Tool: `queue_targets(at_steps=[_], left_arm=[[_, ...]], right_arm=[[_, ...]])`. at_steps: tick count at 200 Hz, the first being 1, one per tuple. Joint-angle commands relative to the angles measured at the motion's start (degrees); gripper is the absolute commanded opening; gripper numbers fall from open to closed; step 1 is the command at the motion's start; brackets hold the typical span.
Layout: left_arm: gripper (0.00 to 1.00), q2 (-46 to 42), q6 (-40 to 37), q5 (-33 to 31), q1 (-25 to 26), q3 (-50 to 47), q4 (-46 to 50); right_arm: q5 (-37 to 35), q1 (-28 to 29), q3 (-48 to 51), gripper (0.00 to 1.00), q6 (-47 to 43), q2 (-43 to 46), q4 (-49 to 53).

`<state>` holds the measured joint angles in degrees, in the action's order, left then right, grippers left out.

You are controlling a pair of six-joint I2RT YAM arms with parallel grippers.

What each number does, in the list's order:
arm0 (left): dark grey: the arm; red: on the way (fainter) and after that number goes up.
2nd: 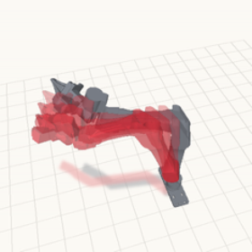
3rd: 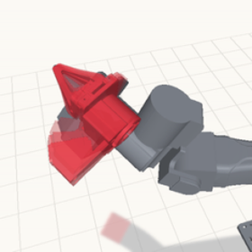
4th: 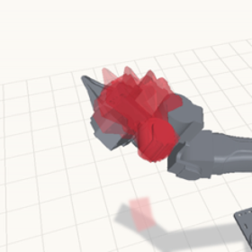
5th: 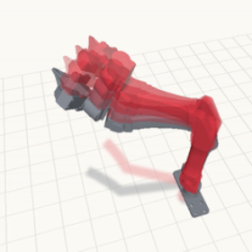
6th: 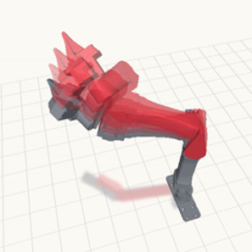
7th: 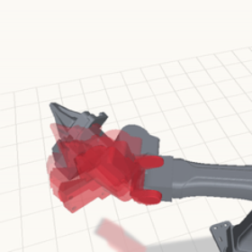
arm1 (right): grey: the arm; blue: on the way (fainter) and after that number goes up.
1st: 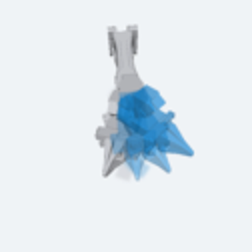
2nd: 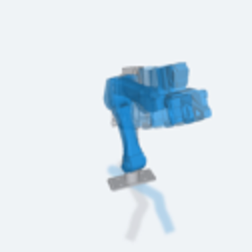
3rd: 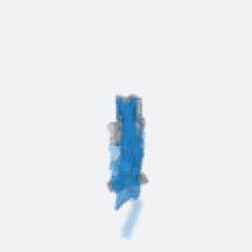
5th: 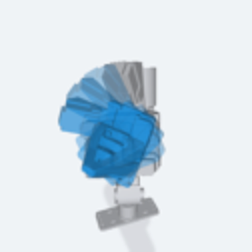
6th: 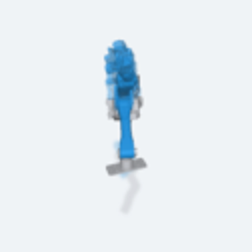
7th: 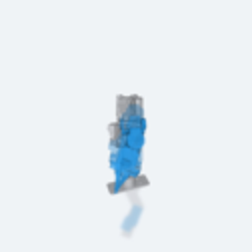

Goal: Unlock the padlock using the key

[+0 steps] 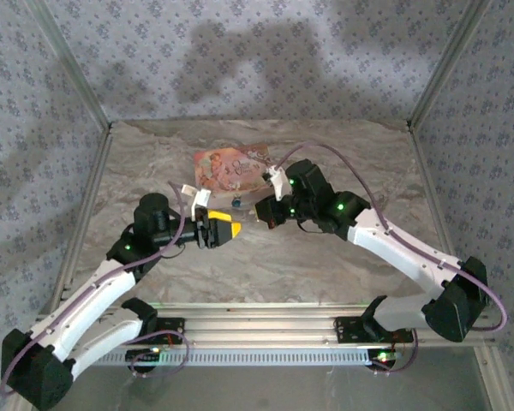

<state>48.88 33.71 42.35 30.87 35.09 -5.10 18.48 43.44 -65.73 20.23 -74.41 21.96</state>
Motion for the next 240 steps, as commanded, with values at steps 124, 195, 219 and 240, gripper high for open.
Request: queue_targets(at_steps=[124,195,219,240], left_arm=[[0.59,12.18,21.16,6.54,0.05,-2.13,-36.66],[0.53,17.59,25.35,7.99,0.39,0.84,-42.26],[0.53,18.47,25.79,8.36,0.48,1.25,-43.06],[0.52,18.63,24.04,8.46,0.92,2.06,-40.53]], right_arm=[[19.81,-7.39,8.19,0.0,14.22,7.56,-19.97],[19.49,-8.11,11.33,0.0,17.55,9.54,-24.39],[19.23,-8.02,13.01,0.0,18.87,9.89,-26.82],[19.14,-8.04,13.48,0.0,19.06,9.65,-27.58]])
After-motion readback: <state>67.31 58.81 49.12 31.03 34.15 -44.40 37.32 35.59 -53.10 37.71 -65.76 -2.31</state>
